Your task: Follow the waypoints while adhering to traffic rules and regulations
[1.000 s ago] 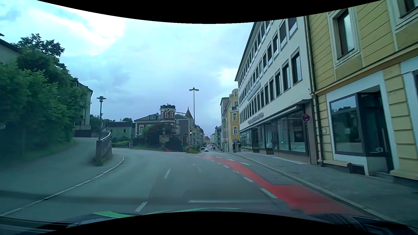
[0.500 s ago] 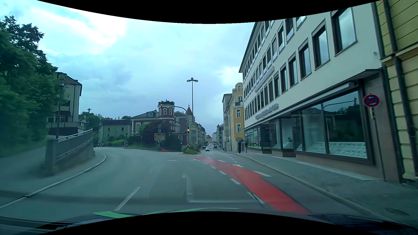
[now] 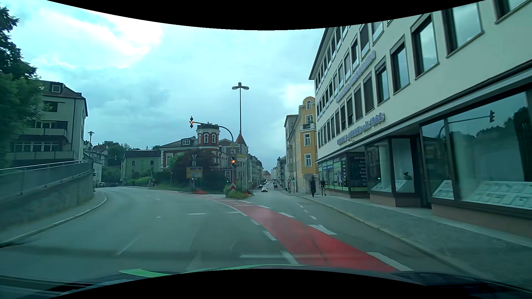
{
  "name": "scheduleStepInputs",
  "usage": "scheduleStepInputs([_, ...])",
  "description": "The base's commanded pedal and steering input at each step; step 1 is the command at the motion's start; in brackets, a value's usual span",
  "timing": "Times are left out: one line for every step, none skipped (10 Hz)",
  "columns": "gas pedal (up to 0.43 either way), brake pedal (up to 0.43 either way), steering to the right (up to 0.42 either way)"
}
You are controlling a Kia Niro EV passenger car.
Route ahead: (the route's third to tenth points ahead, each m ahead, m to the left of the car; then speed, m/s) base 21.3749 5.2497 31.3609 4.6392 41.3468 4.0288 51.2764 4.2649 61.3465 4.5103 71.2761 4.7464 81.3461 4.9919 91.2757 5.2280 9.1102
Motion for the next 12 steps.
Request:
scheduleStepInputs([0.11, 0.0, -0.006])
scheduleStepInputs([0.11, 0.0, -0.006])
scheduleStepInputs([0.11, 0.0, -0.005])
scheduleStepInputs([0.087, 0.0, -0.005])
scheduleStepInputs([0.087, 0.0, -0.005])
scheduleStepInputs([0.087, 0.0, -0.004])
scheduleStepInputs([0.087, 0.0, -0.003])
scheduleStepInputs([0.087, 0.0, -0.003])
scheduleStepInputs([0.087, 0.0, -0.003])
scheduleStepInputs([0.087, 0.0, -0.003])
scheduleStepInputs([0.087, 0.0, -0.003])
scheduleStepInputs([0.079, 0.0, -0.003])
